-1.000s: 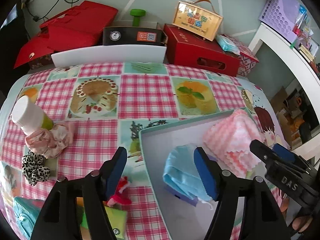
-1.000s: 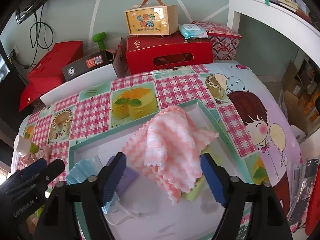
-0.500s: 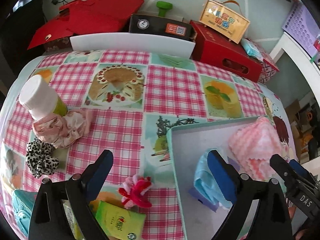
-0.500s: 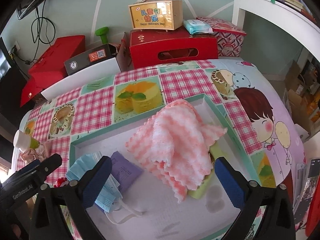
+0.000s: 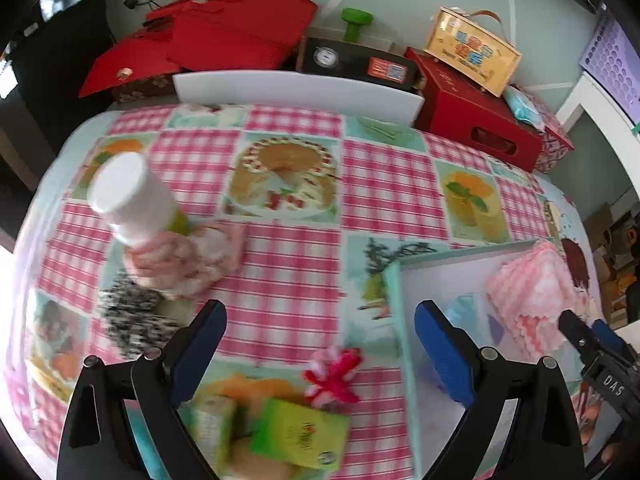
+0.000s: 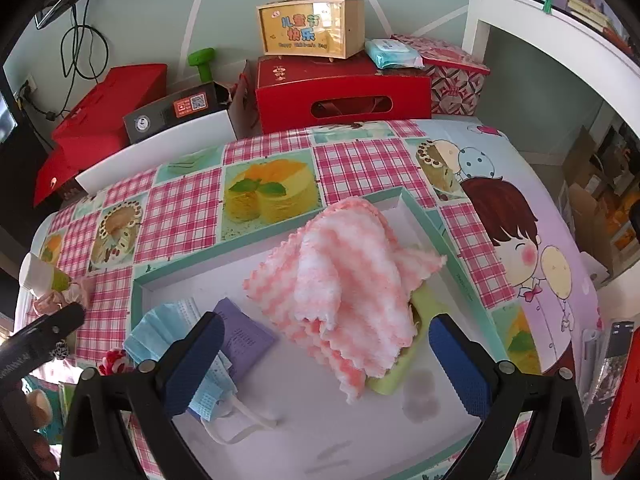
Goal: Organize soft objects
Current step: 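Move both open tools back toward the scrunchies and red plush toy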
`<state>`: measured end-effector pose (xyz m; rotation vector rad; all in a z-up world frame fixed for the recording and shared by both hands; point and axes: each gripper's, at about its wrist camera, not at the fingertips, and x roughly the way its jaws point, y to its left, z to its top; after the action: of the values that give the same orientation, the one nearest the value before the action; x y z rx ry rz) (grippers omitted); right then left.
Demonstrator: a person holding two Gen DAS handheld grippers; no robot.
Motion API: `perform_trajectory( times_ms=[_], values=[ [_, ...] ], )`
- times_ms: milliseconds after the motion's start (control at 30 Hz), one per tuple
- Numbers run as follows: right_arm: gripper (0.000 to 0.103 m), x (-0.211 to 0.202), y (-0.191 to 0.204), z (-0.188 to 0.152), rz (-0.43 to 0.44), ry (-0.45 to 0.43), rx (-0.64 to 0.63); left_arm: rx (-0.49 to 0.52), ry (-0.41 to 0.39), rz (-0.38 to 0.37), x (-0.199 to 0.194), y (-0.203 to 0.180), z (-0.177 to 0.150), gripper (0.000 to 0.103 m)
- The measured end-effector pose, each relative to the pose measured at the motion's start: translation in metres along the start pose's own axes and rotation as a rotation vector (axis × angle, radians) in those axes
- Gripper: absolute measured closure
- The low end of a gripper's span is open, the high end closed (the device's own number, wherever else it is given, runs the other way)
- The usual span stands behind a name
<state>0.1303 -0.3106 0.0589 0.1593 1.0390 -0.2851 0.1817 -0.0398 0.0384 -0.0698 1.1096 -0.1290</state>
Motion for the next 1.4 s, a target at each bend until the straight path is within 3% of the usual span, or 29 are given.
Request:
perform_trajectory(
  times_ms=[200, 300, 400, 467, 600, 800, 1133, 1400],
  values=[
    [0.0, -0.01, 0.01, 0.001, 0.068, -0.015, 0.006, -0.055, -0.043, 0.031, -0.023, 0.034, 0.009, 0.008],
    [0.0, -0.017, 0.019, 0.001, 0.107, -0.025, 0.0, -0.064, -0.076, 0.09, -0.037, 0.049, 0.012, 0.008],
    [0.0, -0.022, 0.034, -0.001, 0.117, -0.033, -0.038, -0.06, -0.099, 0.197, -0.046, 0.061, 0.012, 0.008],
    [0.0, -0.024, 0.044, -0.002, 0.128, -0.033, -0.062, -0.069, -0.099, 0.218, -0.048, 0.069, 0.012, 0.008],
    [0.0, -0.025, 0.067, -0.006, 0.166, -0.024, -0.114, -0.1, -0.091, 0.203, -0.053, 0.085, 0.009, 0.008],
    [0.0, -0.025, 0.107, -0.017, 0.22, 0.0, -0.206, -0.128, -0.1, 0.256, -0.065, 0.102, 0.002, 0.008],
    [0.0, -0.016, 0.167, -0.043, 0.34, 0.056, -0.313, -0.223, -0.059, 0.226, -0.057, 0.131, -0.002, 0.008],
    [0.0, 0.004, 0.181, -0.051, 0.393, 0.129, -0.299, -0.265, 0.002, 0.172, -0.033, 0.138, -0.001, 0.008]
  ],
)
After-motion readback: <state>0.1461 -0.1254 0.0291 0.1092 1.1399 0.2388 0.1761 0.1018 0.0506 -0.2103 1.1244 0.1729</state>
